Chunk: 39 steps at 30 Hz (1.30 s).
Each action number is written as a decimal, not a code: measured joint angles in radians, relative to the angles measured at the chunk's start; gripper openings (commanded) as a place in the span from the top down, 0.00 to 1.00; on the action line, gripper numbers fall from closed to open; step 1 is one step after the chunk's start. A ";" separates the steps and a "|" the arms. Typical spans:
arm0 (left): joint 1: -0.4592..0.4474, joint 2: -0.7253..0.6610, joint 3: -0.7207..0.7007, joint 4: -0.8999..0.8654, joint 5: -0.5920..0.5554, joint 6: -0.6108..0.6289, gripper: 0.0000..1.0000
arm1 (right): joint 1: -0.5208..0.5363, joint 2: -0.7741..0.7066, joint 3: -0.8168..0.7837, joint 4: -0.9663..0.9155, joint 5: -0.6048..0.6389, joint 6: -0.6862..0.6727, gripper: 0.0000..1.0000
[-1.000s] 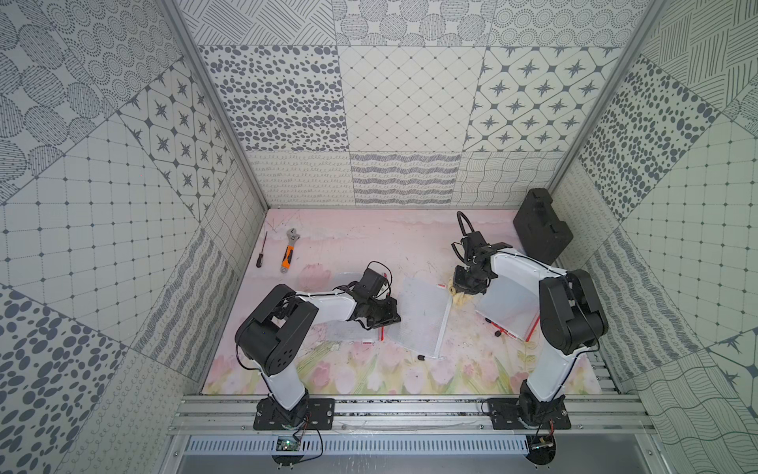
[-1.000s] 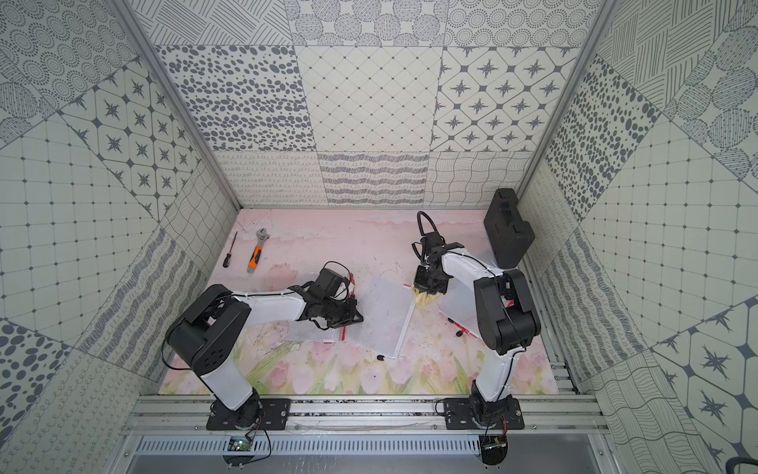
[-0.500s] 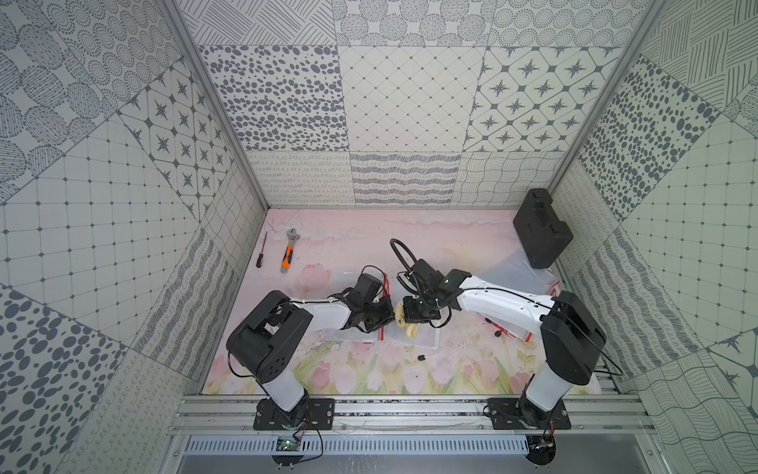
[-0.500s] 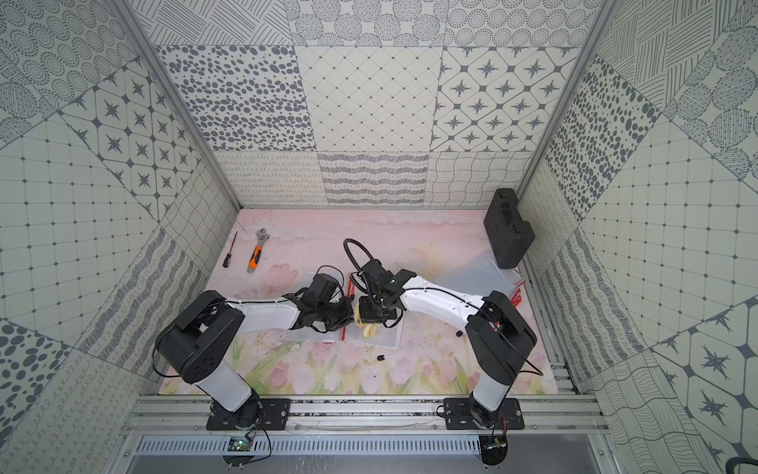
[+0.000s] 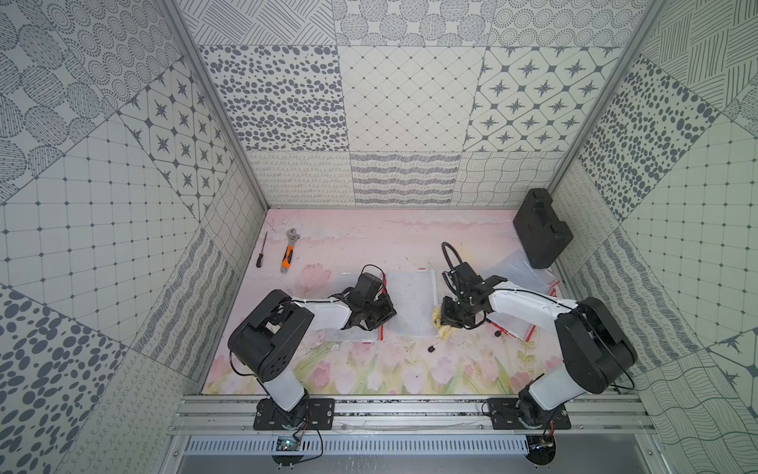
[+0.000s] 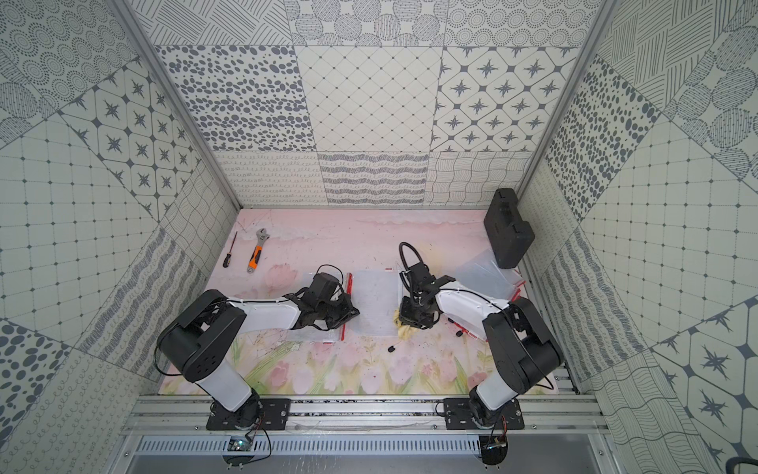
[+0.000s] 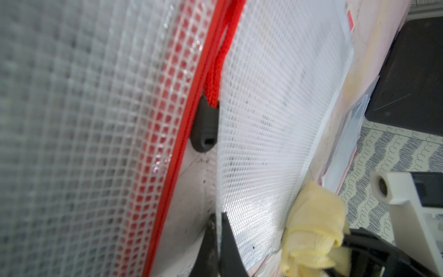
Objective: Wipe the document bag
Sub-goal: Wipe the dirt from the document bag.
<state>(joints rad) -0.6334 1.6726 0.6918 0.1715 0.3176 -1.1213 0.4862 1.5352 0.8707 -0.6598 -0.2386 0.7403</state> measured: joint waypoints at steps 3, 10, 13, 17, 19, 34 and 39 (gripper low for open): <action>0.000 0.006 0.002 0.008 -0.006 -0.002 1.00 | -0.016 -0.032 0.024 -0.073 0.025 -0.024 1.00; 0.000 0.038 0.022 0.046 -0.008 -0.005 1.00 | 0.258 0.110 0.211 0.032 -0.027 0.035 1.00; 0.000 0.040 0.028 0.042 -0.010 -0.004 1.00 | 0.341 0.220 0.259 0.137 -0.066 0.073 1.00; 0.000 0.038 0.036 0.025 -0.018 -0.001 1.00 | 0.333 0.270 0.210 0.196 -0.095 0.102 1.00; 0.000 0.035 0.036 0.018 -0.021 0.000 1.00 | 0.304 0.253 0.167 0.220 -0.116 0.102 1.00; 0.013 0.016 0.024 -0.005 -0.028 0.014 1.00 | 0.126 -0.016 0.072 -0.040 -0.016 0.020 1.00; 0.013 0.014 0.024 -0.005 -0.029 0.014 1.00 | 0.284 0.223 0.252 0.091 -0.066 0.052 1.00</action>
<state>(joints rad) -0.6205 1.6871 0.7155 0.1661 0.2890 -1.1072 0.7700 1.7584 1.1229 -0.5686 -0.3042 0.7925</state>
